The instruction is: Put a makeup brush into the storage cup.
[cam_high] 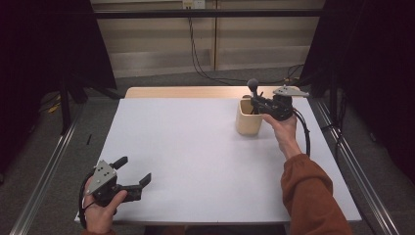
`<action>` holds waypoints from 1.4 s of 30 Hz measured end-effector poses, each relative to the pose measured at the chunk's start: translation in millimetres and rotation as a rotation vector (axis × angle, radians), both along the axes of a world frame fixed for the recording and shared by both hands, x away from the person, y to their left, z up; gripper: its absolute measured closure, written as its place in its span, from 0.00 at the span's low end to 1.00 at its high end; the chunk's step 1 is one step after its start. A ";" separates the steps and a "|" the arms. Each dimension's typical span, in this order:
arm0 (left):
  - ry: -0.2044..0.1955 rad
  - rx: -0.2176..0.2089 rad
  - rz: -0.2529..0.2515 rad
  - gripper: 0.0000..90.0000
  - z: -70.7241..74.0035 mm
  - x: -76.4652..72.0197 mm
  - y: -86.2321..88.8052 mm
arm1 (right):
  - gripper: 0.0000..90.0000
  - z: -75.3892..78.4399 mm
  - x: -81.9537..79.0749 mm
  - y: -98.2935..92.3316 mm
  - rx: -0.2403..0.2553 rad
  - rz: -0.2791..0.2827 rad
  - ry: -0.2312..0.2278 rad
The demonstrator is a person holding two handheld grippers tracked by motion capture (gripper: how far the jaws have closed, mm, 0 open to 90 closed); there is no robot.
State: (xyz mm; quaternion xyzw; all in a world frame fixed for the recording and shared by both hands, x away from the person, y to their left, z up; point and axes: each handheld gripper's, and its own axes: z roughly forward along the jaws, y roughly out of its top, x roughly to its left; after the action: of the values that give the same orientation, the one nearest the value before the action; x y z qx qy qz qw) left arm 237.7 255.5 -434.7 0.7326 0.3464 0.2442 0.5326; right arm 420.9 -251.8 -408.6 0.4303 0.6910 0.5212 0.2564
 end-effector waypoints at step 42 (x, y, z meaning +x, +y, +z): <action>0.008 0.000 0.014 0.03 -0.2 2.4 -0.7 | 0.51 -6.9 -7.6 -3.0 0.029 0.002 0.006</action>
State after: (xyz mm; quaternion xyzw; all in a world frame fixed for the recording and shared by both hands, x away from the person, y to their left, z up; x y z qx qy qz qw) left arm 240.1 254.8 -434.9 0.7312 0.3534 0.2451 0.5295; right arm 413.2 -254.8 -415.6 0.4349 0.6845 0.5301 0.2478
